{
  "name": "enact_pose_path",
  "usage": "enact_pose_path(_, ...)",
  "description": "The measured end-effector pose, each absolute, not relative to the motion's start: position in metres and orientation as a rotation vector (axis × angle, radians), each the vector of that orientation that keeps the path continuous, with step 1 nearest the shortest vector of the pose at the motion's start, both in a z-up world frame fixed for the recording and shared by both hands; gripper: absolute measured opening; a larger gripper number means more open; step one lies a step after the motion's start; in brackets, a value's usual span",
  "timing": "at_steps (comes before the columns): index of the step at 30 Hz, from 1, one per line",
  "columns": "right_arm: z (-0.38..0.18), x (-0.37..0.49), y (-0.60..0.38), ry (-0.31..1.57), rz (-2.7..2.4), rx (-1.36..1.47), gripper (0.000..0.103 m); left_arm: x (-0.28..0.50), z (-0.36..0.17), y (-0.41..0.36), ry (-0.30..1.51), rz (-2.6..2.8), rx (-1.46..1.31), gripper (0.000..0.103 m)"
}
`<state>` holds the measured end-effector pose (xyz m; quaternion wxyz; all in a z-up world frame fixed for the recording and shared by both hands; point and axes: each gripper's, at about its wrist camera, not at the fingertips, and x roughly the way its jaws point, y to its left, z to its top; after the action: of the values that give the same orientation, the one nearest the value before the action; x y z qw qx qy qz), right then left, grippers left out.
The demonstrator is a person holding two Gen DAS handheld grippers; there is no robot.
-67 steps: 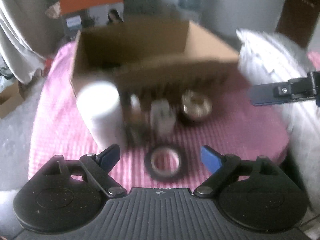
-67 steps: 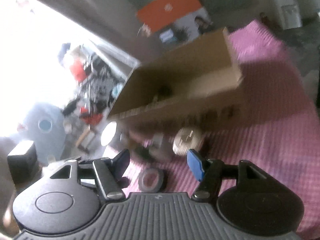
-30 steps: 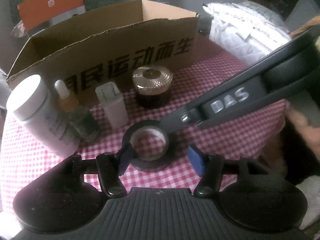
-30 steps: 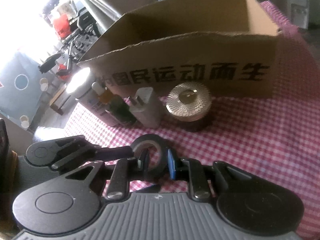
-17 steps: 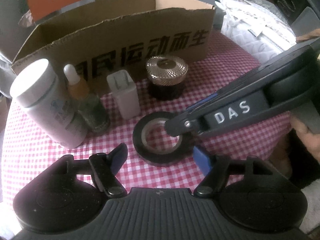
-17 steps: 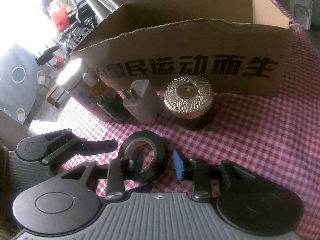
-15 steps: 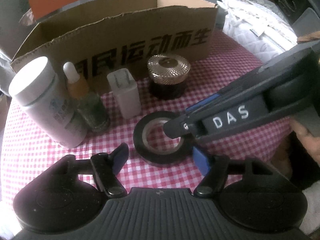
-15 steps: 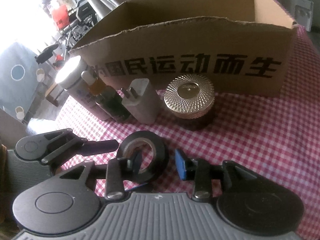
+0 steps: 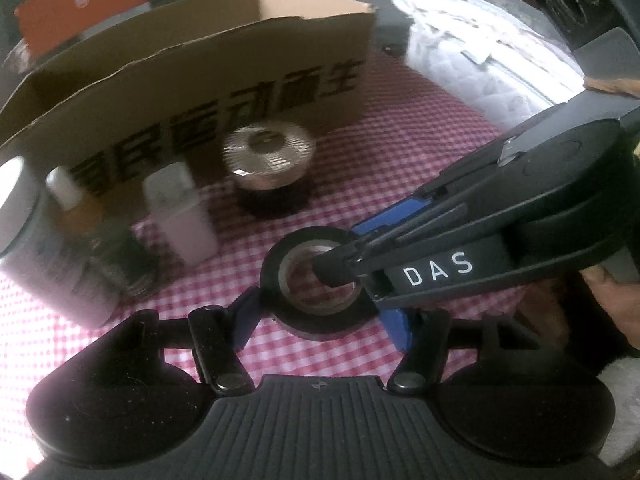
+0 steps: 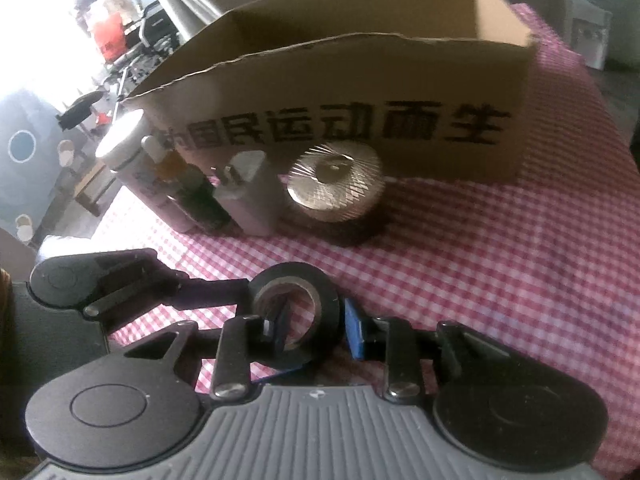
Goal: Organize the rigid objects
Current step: 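Grasp the black tape roll with the right gripper while the left gripper closes on it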
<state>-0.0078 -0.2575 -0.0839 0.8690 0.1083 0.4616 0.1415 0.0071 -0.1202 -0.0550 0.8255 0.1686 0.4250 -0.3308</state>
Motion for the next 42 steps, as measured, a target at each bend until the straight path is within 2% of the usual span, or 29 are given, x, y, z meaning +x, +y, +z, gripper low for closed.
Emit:
enact_pose_path(11,-0.087,-0.018,-0.265,0.920,0.257,0.251,0.028,0.011,-0.056,-0.133,0.916,-0.713,0.385,0.069)
enact_pose_path(18,-0.088,-0.019,-0.268,0.920,0.253,0.259,0.023,0.011,-0.056,-0.131,0.906,-0.702,0.368,0.065)
enact_pose_path(33,-0.085,-0.021,-0.253,0.886,0.235,0.167,0.022,0.016,-0.057,-0.135,0.915,-0.714,0.379,0.068)
enact_pose_path(42,-0.086,-0.021,-0.258,0.885,0.226,0.191,0.022,0.012,-0.054,-0.136,0.893,-0.711,0.402,0.065)
